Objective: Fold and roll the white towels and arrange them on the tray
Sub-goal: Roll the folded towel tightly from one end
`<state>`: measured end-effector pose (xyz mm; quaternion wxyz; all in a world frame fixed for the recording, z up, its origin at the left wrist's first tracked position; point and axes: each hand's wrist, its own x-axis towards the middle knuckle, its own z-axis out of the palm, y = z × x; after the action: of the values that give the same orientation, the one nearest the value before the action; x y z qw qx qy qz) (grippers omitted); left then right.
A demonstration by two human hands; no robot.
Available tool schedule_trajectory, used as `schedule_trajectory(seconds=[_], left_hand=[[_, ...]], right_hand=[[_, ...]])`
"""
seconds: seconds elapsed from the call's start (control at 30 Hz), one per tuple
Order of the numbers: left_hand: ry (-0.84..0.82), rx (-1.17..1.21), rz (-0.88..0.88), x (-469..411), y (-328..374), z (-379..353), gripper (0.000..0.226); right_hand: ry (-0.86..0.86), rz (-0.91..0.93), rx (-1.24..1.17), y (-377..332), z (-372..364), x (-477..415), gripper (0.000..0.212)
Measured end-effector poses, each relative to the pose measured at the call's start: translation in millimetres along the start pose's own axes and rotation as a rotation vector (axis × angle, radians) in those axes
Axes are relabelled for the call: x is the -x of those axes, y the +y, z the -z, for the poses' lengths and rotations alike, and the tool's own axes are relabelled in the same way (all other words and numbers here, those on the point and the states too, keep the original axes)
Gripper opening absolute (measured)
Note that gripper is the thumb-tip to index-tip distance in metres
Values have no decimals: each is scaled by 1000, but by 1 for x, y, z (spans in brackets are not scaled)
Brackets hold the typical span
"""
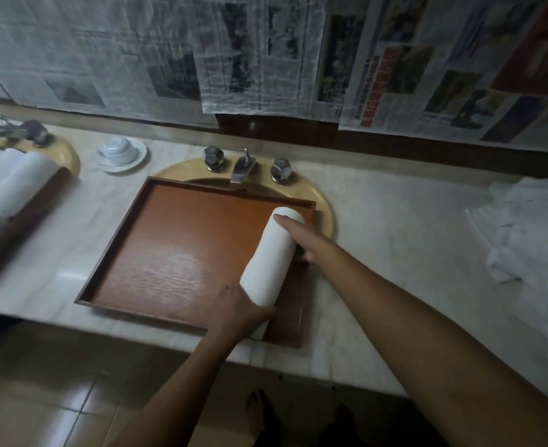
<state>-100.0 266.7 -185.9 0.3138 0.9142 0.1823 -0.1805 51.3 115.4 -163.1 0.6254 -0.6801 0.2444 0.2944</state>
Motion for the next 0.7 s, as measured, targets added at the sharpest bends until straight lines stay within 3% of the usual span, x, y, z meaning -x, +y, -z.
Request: schedule_trajectory(seconds=[0.1,0.2,0.3,0.5,0.6,0.7], left_hand=[[-130,97,-20,-8,0,-1,97],[-288,180,-5,-10,4,-1,94],[-363,118,-19,-15,4,3,105],[-135,-54,-217,-34,15,19,125],[-140,-110,-351,-35,21,16,110],[-179,-115,-353,-40,26,18,103]], right_hand=[[92,60,166,-12,-4,7,100],[229,187,532,-16,-1,13,85],[352,286,722,-1,10,26,67],[289,248,657,63,36,46,54],[197,219,546,88,35,55,50],[192,195,393,94,34,63,48]])
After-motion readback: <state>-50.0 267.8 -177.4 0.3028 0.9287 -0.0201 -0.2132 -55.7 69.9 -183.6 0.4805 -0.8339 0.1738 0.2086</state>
